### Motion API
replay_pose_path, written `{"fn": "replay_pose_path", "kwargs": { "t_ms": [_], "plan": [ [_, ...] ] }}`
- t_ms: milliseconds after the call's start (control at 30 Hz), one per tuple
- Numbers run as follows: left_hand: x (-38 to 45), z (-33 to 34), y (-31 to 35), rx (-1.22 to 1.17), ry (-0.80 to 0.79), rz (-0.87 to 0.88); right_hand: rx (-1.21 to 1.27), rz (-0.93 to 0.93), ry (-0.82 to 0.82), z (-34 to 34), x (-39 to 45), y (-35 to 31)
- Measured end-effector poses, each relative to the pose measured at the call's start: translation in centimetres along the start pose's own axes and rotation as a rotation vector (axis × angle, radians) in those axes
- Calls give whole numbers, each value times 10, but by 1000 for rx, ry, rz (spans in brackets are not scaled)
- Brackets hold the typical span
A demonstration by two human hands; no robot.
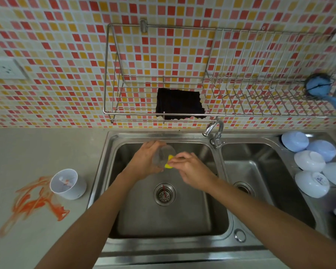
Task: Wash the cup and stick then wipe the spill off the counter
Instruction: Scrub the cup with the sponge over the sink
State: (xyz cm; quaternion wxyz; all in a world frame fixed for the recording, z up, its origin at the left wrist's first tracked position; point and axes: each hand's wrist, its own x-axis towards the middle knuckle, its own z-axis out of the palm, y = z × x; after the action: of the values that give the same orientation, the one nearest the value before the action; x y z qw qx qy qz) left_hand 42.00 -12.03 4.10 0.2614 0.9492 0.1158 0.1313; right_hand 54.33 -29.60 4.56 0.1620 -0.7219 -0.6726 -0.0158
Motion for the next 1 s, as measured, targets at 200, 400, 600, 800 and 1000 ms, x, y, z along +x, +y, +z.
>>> {"fn": "replay_pose_path", "kwargs": {
  "t_ms": [200,400,600,800,1000],
  "plan": [
    [-4,6,7,22,-81,68,-250,-171,-104,-12,4,6],
    [9,-11,4,-31,-64,25,-316,-178,-19,-14,9,12],
    [5,-9,6,-77,-84,-40,-388,-170,148,0,8,11],
    [-7,3,14,-124,37,-108,-391,-84,254,8,6,6],
    [-6,23,22,-25,225,-136,-319,-74,214,9,10,-5]
  ]
}}
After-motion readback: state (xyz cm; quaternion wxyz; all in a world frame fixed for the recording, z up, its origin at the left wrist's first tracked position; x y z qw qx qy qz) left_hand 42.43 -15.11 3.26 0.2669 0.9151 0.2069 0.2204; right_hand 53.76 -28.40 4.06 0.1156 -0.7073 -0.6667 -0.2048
